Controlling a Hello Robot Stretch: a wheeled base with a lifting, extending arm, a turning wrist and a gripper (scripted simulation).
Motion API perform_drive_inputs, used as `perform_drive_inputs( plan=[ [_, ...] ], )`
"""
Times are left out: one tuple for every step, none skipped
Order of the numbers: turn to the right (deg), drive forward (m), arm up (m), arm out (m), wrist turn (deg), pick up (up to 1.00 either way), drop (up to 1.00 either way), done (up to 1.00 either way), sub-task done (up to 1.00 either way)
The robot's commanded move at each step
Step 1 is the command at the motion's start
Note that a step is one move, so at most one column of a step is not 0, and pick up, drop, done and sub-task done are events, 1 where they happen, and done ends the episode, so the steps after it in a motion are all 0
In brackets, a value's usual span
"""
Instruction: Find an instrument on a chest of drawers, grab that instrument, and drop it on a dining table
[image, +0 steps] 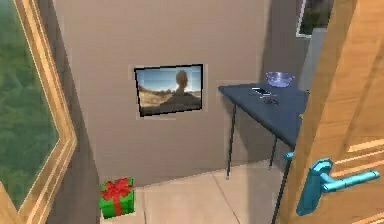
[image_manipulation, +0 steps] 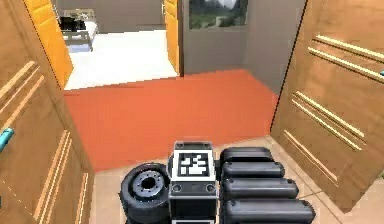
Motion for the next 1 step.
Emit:
perform_drive_inputs(
  plan=[
    [0.0, 1.00, 0.00, 0.00, 0.0, 0.00, 0.00, 0.00, 0.00]
  ],
)
